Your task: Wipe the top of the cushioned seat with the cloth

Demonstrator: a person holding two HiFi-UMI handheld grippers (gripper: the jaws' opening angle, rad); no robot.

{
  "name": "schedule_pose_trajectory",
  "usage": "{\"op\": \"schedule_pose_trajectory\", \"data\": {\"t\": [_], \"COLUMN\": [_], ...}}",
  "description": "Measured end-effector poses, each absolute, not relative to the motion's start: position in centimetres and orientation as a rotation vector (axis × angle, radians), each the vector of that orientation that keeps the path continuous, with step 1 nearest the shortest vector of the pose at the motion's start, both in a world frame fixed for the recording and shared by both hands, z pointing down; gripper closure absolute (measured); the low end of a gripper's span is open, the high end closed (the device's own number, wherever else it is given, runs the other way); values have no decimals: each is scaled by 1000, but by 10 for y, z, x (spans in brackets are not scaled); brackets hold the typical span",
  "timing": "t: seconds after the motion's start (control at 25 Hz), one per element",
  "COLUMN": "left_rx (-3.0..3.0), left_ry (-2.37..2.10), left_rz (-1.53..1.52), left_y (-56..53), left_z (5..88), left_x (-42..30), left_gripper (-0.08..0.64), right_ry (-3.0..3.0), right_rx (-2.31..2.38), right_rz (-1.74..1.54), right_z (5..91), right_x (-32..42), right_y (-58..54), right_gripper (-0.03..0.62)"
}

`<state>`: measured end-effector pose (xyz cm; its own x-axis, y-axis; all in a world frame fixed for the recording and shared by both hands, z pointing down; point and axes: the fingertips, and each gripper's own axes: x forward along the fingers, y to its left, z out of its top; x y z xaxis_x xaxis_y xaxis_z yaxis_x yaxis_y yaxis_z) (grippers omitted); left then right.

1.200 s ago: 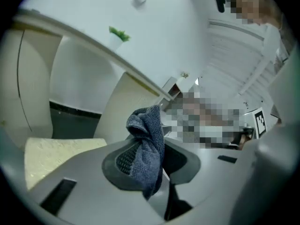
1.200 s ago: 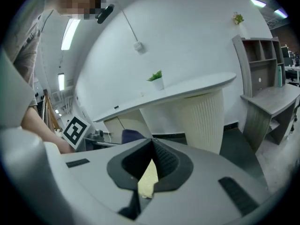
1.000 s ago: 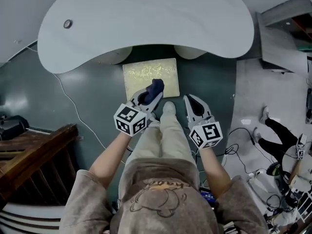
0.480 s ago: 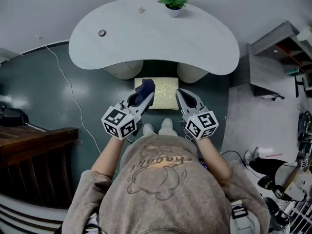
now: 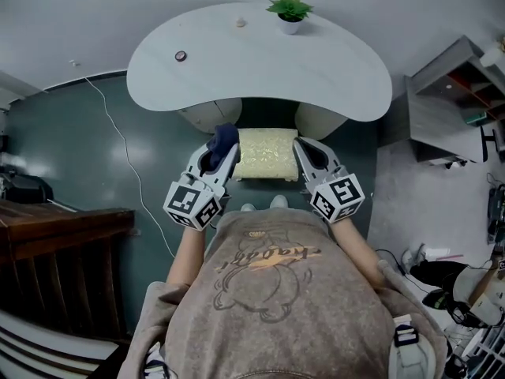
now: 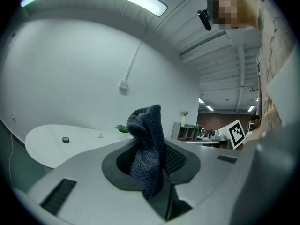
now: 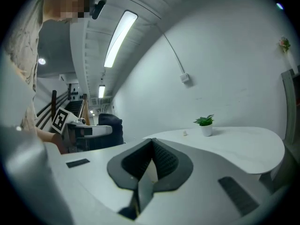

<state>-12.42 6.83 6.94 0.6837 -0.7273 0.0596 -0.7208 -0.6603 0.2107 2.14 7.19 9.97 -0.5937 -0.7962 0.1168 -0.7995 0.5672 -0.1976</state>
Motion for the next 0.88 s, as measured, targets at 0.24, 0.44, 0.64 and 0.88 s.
{"op": "schedule_pose_trajectory", "data": {"t": [0.24,0.44,0.64,0.88], "left_rx": [2615,2572,2565,2541], "left_ry": [-1258,-1273,-1274,-1284], "left_rz": [-65,-39,-30,-13], "left_y": [70,72,81,88], "left_z": [97,112,110,114], "left_x": [-142,-140,-142,-147], "left_gripper": [460,460,460,460], "right_ry": [-2741,-2723,-2704,-2707], "right_rx": [1397,1430,1462,1474], "right_rz": [388,381,369,377], "right_z": [128,132,129,127], "right_x": [19,27,28,28], "right_y": [81,84,91,95], "right_gripper": [586,588,591,591]}}
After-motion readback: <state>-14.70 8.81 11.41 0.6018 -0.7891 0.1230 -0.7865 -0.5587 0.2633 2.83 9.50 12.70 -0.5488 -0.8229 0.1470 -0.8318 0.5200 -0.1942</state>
